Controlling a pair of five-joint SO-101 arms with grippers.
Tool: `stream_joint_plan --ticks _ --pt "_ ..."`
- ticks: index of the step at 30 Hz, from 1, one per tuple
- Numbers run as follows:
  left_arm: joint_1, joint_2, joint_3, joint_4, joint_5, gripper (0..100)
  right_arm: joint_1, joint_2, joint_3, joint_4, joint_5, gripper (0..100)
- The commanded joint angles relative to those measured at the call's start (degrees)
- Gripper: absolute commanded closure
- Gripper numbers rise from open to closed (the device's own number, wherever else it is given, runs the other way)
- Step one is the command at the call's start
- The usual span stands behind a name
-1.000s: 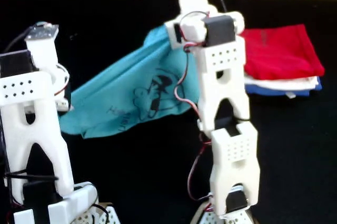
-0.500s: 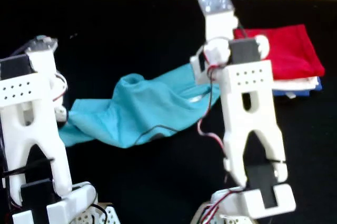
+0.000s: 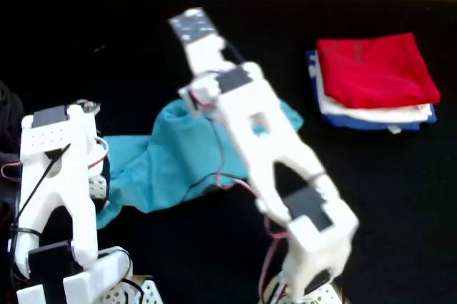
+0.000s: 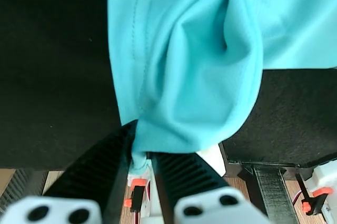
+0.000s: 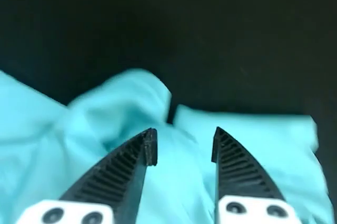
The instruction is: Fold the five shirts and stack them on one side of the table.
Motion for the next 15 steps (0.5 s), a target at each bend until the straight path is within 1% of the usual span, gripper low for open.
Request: stream_joint_plan --ticks 1,6,10,15 --pt "0.04 -2.15 -0.31 -0.53 -0.26 99 -4.09 10.42 -12.97 2.68 -0.44 82.6" --pt "-0.04 -2.15 -2.59 -0.44 -0.26 99 -6.2 20.44 -23.16 19.82 -0.09 82.8" --pt "-0.04 -2.15 -6.73 -0.18 -0.26 99 -4.09 24.4 -27.38 28.35 1.23 83.0" --pt "0.04 -1.63 -9.19 -0.18 -0.18 99 -2.95 24.57 -29.85 37.58 4.75 89.0"
